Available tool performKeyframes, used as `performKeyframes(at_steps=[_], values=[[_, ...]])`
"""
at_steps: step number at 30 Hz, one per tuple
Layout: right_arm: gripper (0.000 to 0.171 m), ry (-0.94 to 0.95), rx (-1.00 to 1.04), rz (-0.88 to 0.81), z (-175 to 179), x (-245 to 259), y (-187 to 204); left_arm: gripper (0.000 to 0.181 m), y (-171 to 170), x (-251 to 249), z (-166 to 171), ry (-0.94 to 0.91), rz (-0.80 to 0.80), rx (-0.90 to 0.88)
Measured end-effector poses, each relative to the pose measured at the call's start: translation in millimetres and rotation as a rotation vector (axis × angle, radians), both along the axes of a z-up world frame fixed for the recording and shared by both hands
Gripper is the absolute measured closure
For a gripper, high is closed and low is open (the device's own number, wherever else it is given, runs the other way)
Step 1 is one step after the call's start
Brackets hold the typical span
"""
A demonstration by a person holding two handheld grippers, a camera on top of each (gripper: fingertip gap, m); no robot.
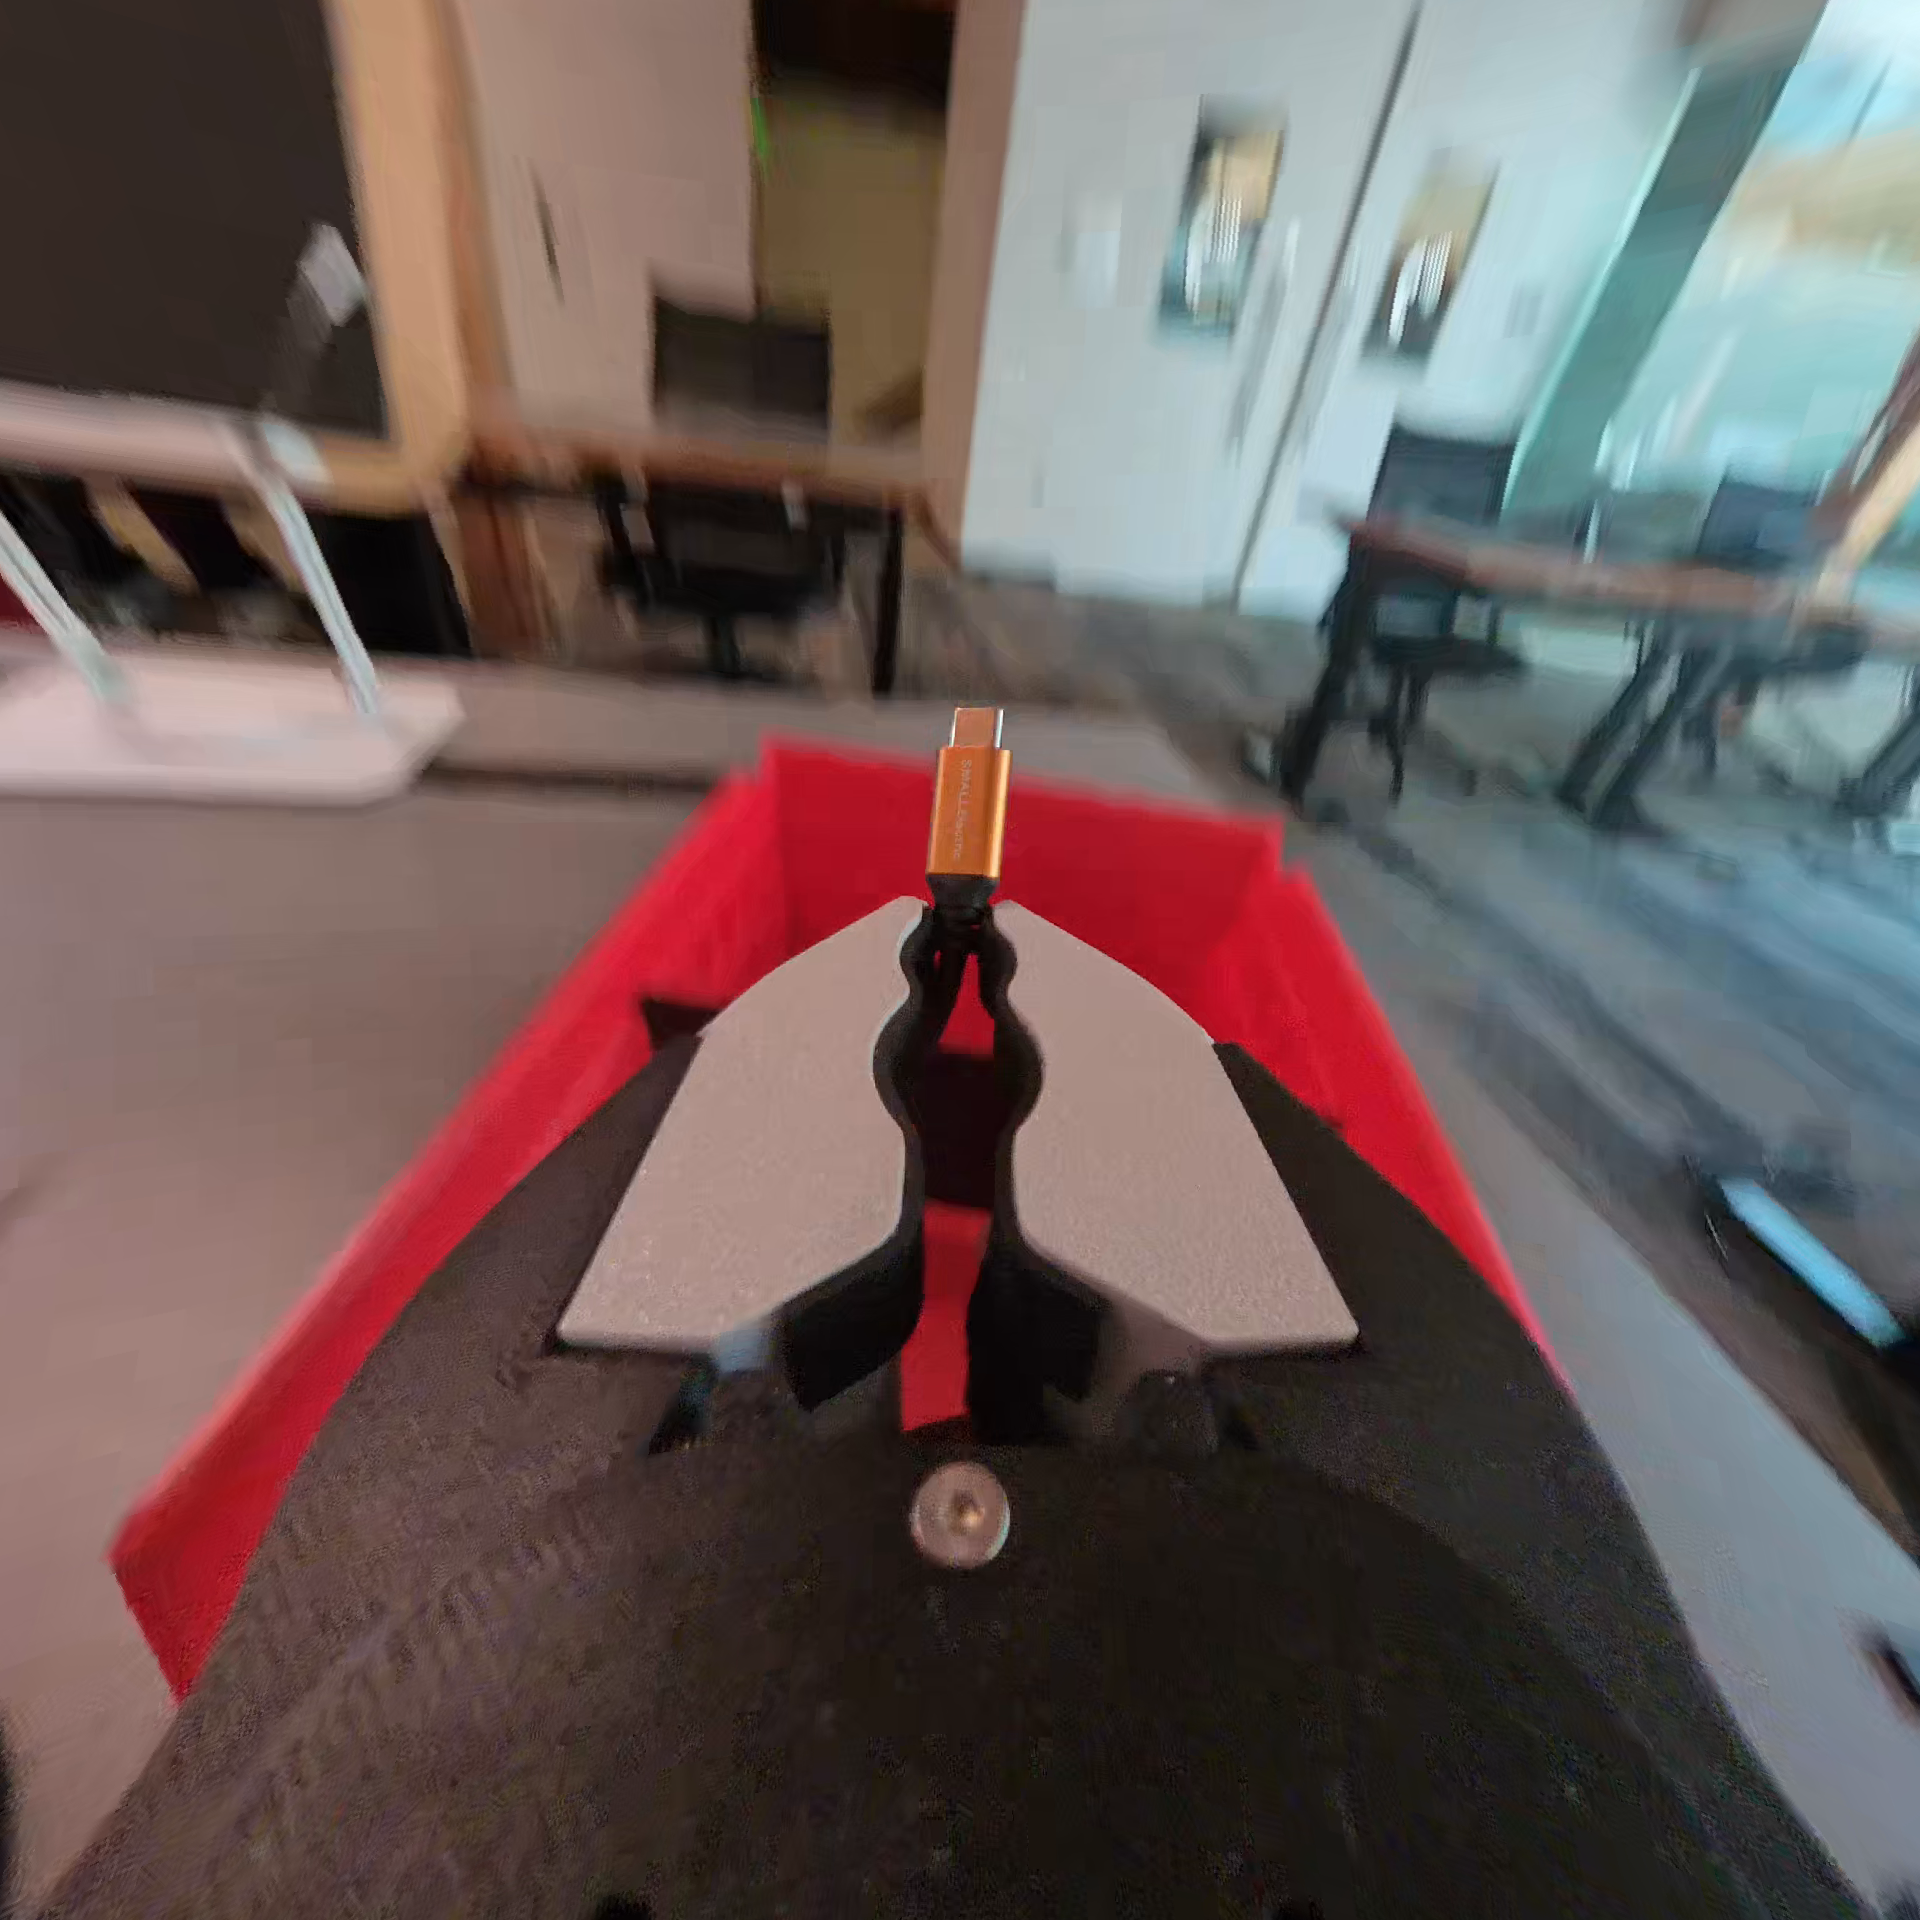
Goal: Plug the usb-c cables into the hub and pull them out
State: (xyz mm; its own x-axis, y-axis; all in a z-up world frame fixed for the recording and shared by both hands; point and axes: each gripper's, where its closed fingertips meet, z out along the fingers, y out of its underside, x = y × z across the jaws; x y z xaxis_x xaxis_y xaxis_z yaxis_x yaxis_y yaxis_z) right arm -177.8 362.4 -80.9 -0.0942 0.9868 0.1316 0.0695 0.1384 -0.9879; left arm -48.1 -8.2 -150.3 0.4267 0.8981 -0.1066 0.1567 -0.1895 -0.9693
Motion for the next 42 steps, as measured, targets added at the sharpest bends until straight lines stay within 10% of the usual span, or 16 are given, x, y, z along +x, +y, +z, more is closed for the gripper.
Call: performKeyframes(at_steps=[6,22,32,42], values=[[0.155,-0.523,0.038,-0.082,-80,3,19,0.158,1,0,-2,-0.004,0.001,-0.018],[0.117,-0.609,0.167,0.000,-46,19,12,0.158,-1,0,-1,-0.001,0.007,-0.008],[0.127,-0.308,0.239,0.979,-35,177,-279,0.158,-4,-3,-4,-0.049,0.012,0.031],[0.146,-0.459,0.380,0.969,-92,173,-367,0.159,-4,-2,-2,-0.057,-0.004,0.074]])
